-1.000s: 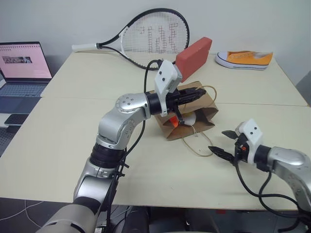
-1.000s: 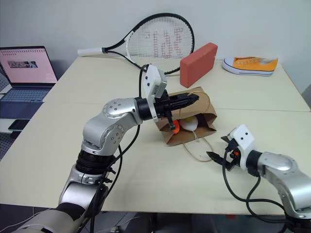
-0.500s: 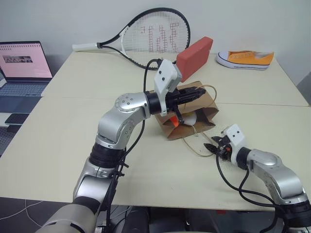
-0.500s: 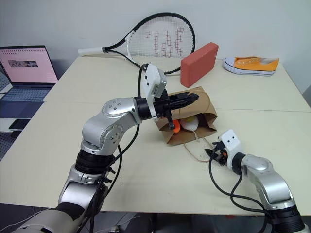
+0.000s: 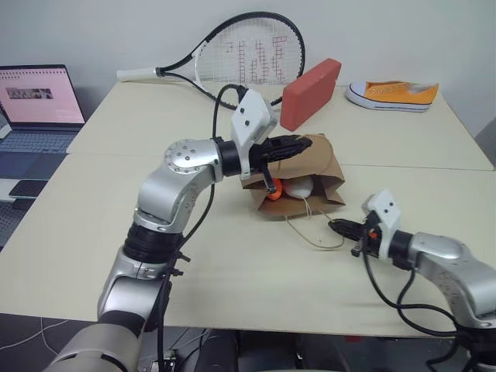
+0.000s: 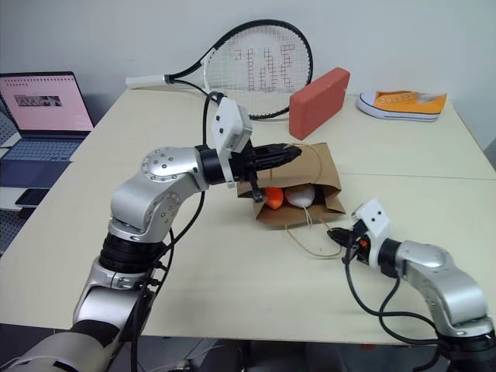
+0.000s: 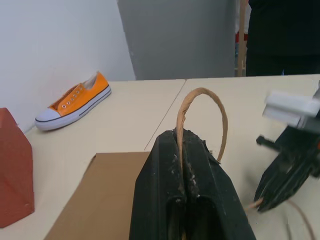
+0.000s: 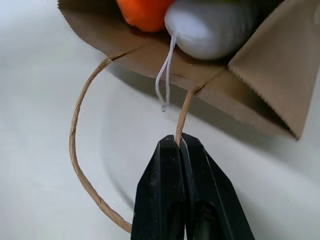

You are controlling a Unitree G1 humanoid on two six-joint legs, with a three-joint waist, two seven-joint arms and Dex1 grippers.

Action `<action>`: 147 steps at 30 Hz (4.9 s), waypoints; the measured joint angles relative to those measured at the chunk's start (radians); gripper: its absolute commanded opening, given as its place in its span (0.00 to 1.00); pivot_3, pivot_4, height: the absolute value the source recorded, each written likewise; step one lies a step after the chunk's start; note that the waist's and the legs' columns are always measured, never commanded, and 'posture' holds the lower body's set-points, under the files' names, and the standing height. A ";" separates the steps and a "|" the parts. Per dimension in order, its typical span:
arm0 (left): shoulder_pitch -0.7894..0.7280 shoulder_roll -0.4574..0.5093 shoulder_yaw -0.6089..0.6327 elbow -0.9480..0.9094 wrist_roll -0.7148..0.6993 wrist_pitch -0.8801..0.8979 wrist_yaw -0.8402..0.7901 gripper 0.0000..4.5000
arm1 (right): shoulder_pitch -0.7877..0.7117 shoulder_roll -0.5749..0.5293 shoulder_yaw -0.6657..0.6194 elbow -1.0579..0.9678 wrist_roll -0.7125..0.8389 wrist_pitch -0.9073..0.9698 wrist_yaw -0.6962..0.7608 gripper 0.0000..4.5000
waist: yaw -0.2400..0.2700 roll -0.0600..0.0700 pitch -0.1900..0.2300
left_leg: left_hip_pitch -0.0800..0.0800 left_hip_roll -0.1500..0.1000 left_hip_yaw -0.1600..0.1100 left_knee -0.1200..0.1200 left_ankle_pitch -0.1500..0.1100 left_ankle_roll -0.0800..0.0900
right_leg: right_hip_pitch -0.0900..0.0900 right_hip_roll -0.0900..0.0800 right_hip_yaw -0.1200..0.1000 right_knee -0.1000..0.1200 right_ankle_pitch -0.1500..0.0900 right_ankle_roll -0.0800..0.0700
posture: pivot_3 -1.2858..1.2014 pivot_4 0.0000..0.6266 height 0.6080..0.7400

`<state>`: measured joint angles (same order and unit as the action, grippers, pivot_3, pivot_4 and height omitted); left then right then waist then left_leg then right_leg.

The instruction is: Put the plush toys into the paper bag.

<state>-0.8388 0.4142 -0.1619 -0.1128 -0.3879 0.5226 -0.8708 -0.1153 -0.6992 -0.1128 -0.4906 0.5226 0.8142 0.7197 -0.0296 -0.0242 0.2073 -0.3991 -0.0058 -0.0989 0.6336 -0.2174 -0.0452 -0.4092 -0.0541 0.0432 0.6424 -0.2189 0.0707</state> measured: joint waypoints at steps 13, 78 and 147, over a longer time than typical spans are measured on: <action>-0.270 0.048 -0.039 0.302 0.111 -0.249 -0.248 0.00 | -0.197 -0.281 -0.396 -0.008 0.612 0.418 -0.008 0.01 | 0.002 0.000 0.000 | -0.001 0.000 0.000 0.001 0.000 0.000 | 0.000 0.000 0.000 -0.001 0.000 0.000 | 0.52 0.24 1.00; 0.150 0.011 0.195 0.328 -0.056 -0.103 -0.218 0.99 | -0.050 -0.353 -0.329 -0.229 0.450 0.064 0.109 1.00 | 0.012 0.000 0.000 | -0.001 0.000 0.000 0.003 0.000 0.000 | 0.000 0.000 0.000 0.001 0.000 0.002 | 0.52 0.24 1.00; 0.092 -0.123 0.094 0.437 -0.007 -0.150 -0.311 0.86 | 0.024 -0.381 -0.365 -0.269 0.485 0.011 0.064 1.00 | 0.004 0.000 0.000 | -0.001 0.000 0.000 0.002 0.000 0.000 | 0.000 -0.001 0.000 0.001 -0.001 0.002 | 0.52 0.24 1.00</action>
<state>-0.7469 0.2917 -0.0678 0.3241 -0.3950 0.3723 -1.1815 -0.0909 -1.0803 -0.4773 -0.7595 1.0079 0.8256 0.7840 -0.0254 -0.0244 0.2077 -0.4005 -0.0059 -0.0989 0.6356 -0.2175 -0.0451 -0.4093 -0.0547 0.0430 0.6429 -0.2194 0.0724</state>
